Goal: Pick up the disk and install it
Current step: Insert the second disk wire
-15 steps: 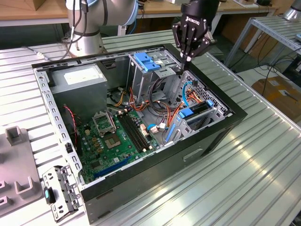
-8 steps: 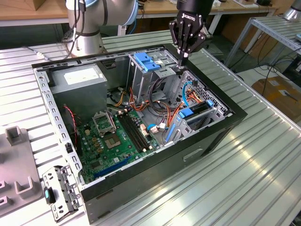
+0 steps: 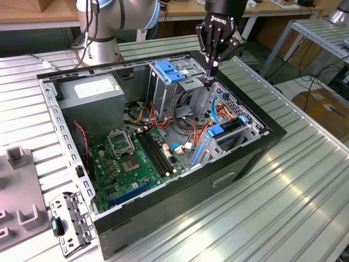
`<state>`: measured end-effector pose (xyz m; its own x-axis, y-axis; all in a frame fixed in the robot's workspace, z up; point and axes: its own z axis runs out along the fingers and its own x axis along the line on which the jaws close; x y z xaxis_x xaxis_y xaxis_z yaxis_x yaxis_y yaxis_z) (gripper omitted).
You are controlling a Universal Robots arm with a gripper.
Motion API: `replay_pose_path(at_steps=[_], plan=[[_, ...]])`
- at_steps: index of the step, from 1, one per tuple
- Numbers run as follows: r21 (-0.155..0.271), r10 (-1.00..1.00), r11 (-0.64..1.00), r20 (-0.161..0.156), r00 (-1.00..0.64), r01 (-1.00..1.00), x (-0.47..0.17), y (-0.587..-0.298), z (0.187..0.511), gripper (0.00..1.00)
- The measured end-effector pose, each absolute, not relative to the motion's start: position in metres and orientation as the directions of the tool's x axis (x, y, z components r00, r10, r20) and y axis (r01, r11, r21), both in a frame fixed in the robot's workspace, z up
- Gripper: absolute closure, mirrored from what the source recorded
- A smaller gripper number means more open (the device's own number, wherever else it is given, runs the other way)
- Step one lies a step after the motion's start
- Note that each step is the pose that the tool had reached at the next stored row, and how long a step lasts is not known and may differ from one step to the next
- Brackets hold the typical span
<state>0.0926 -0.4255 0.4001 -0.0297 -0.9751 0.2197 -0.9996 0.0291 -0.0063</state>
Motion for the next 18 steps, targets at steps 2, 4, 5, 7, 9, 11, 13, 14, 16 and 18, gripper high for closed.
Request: replay_pose_path(at_steps=[2,4,5,7,9,11,13,14,16,18], plan=[[-0.006,-0.975,0.029,0.22,-0.03,-1.0,0.093,-0.425,0.4,0.89],[-0.006,-0.975,0.029,0.22,-0.03,-1.0,0.093,-0.425,0.4,0.89],[-0.006,-0.975,0.029,0.22,-0.03,-1.0,0.093,-0.425,0.4,0.89],[-0.006,-0.975,0.029,0.22,-0.03,-1.0,0.093,-0.425,0.4,0.89],[-0.007,-0.968,0.029,0.25,-0.03,-1.0,0.093,-0.425,0.399,0.89],[-0.009,-0.952,0.028,0.304,-0.03,-1.0,0.093,-0.425,0.395,0.89],[-0.008,-0.951,0.04,0.307,-0.04,-0.999,0.099,-0.432,0.38,0.89],[-0.008,-0.951,0.041,0.307,-0.041,-0.999,0.099,-0.432,0.38,0.89],[-0.008,-0.951,0.041,0.307,-0.042,-0.999,0.099,-0.432,0.38,0.89],[-0.008,-0.951,0.041,0.307,-0.042,-0.999,0.099,-0.432,0.38,0.89]])
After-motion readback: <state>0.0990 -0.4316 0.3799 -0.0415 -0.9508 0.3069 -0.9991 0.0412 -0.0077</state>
